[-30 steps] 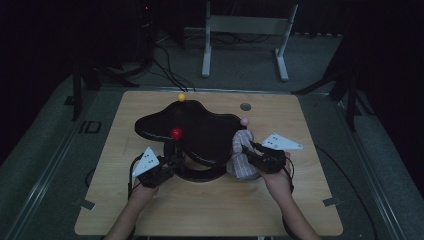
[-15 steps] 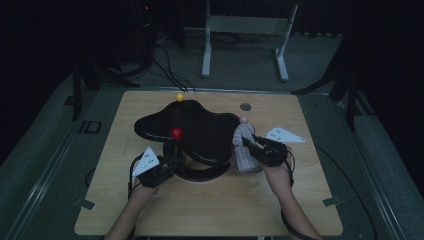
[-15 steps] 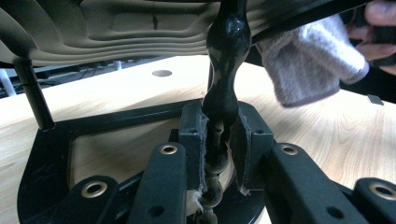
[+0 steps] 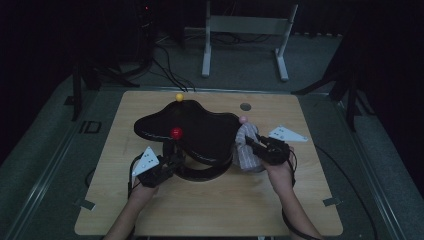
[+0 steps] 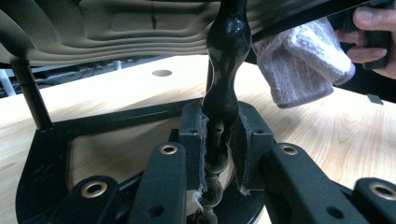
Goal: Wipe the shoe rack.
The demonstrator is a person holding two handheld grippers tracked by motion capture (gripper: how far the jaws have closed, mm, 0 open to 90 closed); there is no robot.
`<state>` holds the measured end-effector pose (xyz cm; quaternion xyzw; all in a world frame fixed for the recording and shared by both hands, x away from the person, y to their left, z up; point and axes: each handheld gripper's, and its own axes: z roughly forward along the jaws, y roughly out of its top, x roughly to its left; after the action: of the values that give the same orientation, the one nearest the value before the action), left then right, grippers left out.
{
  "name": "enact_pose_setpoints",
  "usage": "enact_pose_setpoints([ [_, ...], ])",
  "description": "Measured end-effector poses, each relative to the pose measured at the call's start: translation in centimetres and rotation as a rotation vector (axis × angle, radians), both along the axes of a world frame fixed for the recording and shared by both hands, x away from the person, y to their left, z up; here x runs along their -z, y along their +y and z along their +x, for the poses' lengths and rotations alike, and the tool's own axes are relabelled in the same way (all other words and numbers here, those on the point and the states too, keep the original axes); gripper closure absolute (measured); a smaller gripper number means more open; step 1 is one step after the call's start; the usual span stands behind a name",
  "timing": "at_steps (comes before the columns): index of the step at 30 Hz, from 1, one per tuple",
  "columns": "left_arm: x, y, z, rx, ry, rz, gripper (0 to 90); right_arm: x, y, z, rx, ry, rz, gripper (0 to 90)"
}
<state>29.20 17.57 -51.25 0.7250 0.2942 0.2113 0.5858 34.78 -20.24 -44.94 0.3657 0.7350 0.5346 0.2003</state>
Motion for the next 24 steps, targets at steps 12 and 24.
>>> enact_pose_setpoints([
  [12, 0.0, 0.0, 0.0, 0.001, 0.001, 0.000, 75.7, 2.9, 0.6, 0.7, 0.009, 0.065, -0.059, 71.5],
  [24, 0.0, 0.1, 0.1, 0.011, 0.001, -0.002, 75.7, 0.9, -0.3, 2.7, 0.063, 0.030, -0.026, 71.5],
])
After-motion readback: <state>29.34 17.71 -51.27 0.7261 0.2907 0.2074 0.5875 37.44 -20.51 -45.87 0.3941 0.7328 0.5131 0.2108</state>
